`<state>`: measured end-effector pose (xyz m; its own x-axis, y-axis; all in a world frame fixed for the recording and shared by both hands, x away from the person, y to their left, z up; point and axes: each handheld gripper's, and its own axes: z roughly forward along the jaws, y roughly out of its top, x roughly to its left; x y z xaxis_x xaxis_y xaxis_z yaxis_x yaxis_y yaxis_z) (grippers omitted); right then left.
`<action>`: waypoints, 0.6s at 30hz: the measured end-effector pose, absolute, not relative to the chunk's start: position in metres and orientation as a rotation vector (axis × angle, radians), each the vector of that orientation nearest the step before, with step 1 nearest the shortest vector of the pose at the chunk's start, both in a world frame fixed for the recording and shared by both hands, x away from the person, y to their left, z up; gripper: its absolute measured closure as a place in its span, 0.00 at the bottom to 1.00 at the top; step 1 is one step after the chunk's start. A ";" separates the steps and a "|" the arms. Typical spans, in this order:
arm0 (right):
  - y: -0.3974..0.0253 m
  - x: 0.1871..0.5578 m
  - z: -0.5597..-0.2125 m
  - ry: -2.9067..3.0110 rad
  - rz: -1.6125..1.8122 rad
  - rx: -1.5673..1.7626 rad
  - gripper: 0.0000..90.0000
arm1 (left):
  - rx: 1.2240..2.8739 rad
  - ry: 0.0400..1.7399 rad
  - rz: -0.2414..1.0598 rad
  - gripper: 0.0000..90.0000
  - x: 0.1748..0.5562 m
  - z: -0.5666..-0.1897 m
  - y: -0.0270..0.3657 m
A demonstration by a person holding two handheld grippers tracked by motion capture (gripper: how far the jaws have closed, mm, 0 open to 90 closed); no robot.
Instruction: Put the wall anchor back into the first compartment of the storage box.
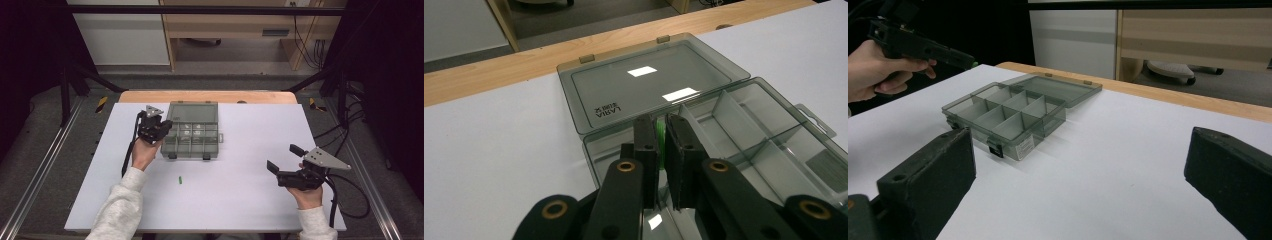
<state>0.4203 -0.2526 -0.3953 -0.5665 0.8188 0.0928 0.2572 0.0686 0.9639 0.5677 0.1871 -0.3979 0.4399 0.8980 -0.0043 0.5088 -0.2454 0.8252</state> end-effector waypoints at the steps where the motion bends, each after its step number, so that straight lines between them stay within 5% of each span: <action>1: -0.253 0.420 -0.395 1.868 1.519 1.067 0.00 | 1.904 1.191 0.621 0.93 0.570 -0.400 0.187; 18: -0.252 0.421 -0.396 1.873 1.516 1.067 0.00 | 1.976 1.252 0.618 0.93 0.593 -0.431 0.185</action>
<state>0.4206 -0.2522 -0.3957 -0.5671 0.8185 0.0916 0.2603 0.0726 0.9628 0.5929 0.1848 -0.4310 0.4166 0.9088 0.0232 0.5710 -0.2815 0.7712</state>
